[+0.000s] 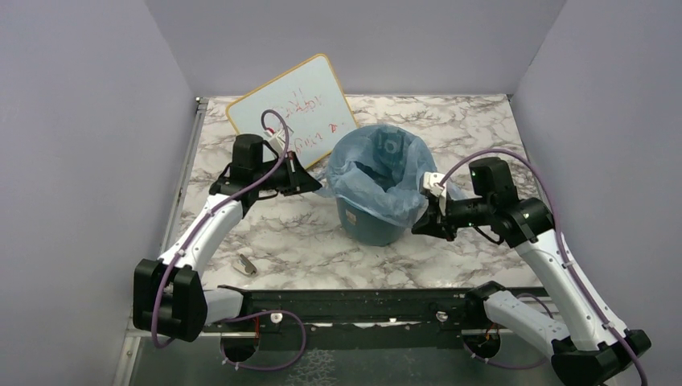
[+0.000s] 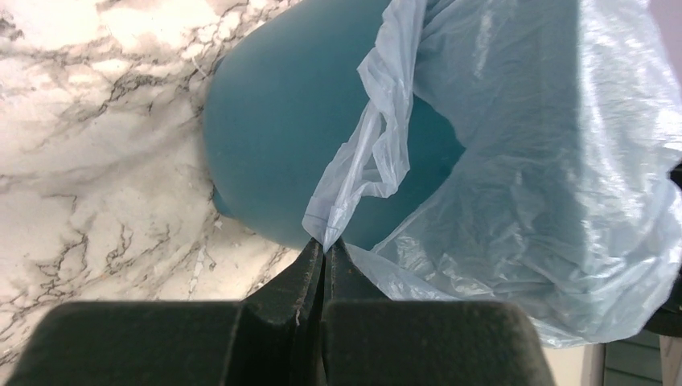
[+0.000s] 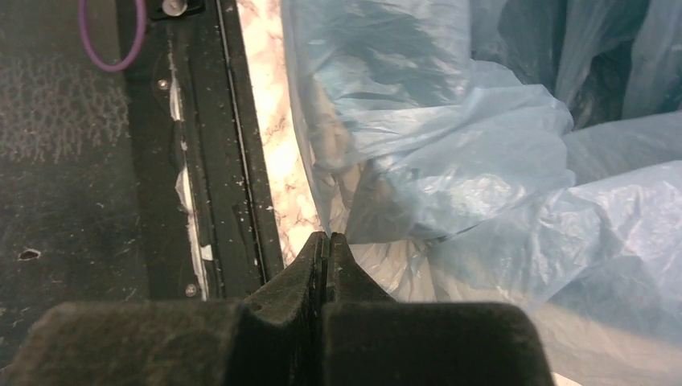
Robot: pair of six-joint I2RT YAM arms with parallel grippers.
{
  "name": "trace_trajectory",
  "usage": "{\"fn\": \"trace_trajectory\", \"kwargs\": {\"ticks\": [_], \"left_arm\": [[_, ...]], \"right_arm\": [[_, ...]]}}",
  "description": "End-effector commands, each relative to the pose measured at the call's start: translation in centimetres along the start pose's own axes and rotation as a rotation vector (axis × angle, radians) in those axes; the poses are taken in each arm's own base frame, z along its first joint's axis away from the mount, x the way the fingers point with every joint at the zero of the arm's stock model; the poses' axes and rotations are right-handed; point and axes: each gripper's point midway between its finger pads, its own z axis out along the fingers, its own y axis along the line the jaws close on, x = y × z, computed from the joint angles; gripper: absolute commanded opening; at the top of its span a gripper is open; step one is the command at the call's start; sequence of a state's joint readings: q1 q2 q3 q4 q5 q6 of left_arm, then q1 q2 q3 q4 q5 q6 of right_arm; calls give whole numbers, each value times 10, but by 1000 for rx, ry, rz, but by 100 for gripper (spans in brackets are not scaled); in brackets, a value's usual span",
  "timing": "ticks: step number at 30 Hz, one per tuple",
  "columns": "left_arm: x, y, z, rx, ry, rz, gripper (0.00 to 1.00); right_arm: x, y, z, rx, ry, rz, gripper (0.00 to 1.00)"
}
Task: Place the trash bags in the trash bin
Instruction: Place the trash bag in the trash bin.
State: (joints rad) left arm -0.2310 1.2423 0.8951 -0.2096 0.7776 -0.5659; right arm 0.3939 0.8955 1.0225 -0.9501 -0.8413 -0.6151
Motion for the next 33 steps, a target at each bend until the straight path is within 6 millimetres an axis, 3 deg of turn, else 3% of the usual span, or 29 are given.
{"fn": "trace_trajectory", "kwargs": {"ticks": [1, 5, 13, 17, 20, 24, 28, 31, 33], "left_arm": [[14, 17, 3, -20, 24, 10, 0], [18, 23, 11, 4, 23, -23, 0], [11, 38, 20, -38, -5, -28, 0], [16, 54, 24, -83, 5, -19, 0], [23, 65, 26, -113, 6, -40, 0], [20, 56, 26, -73, 4, -45, 0], [8, 41, 21, -52, -21, -21, 0], [6, 37, 18, -55, -21, -8, 0], [7, 37, 17, -59, -17, -12, 0]], "right_arm": [[4, -21, 2, 101, 17, 1, 1], [-1, -23, 3, 121, -16, -4, 1], [10, -42, 0, 240, 23, 57, 2], [4, -72, -24, 504, -6, 175, 17], [0, -68, -28, 508, -14, 199, 23], [-31, -37, -29, 347, -76, 217, 40], [-76, -14, -49, 311, -230, 197, 59], [-99, -40, -83, 553, -332, 281, 66], [-93, -76, -114, 824, -348, 393, 70]]}}
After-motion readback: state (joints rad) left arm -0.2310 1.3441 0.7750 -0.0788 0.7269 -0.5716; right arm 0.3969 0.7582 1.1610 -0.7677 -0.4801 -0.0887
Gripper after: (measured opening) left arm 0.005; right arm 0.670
